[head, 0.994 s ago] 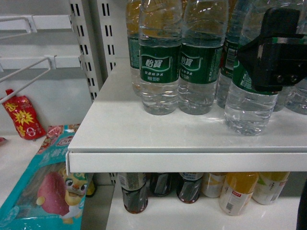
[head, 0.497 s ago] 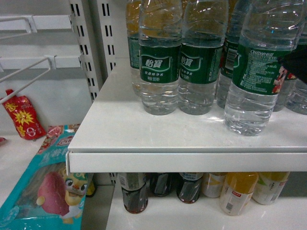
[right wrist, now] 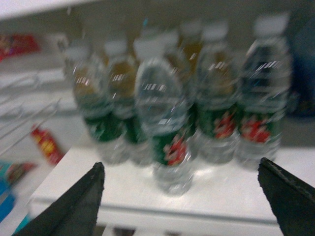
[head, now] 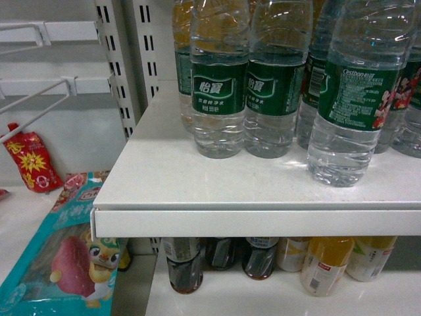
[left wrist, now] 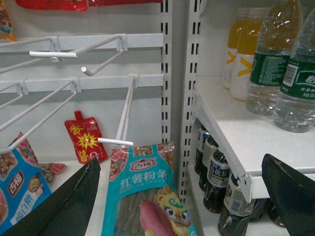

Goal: Move water from second to third shelf

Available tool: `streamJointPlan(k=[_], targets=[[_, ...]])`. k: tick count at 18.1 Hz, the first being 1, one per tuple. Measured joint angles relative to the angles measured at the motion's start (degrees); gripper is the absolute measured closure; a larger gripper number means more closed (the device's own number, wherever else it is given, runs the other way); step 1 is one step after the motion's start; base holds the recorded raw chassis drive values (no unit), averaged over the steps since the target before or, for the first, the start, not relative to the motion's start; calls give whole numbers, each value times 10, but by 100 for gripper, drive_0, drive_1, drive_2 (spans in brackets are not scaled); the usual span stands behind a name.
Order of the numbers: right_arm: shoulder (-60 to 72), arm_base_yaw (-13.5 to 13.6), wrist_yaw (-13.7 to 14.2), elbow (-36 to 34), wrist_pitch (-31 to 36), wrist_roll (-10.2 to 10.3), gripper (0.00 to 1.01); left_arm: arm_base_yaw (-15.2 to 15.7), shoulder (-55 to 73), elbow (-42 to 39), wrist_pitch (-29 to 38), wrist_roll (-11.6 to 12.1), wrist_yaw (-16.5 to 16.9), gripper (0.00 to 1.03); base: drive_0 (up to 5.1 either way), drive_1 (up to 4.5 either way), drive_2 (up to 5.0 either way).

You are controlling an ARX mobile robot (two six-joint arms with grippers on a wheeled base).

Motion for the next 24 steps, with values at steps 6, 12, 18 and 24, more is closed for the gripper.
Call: streamJointPlan(k=[6,12,18,24], targets=[[-188,-65,62,-57,-112,-87,66,0,0,0,0,0,-1,5,0,0,0],[-230,-131,-7,-105,-107,-97,100,0,0,0,0,0,0,5,0,0,0],[-271,-201,-71,-157,-91,-96,99,0,0,0,0,0,0,5,0,0,0],[-289,-201,-71,-181,-86,-96,99,0,0,0,0,0,0,5,0,0,0]])
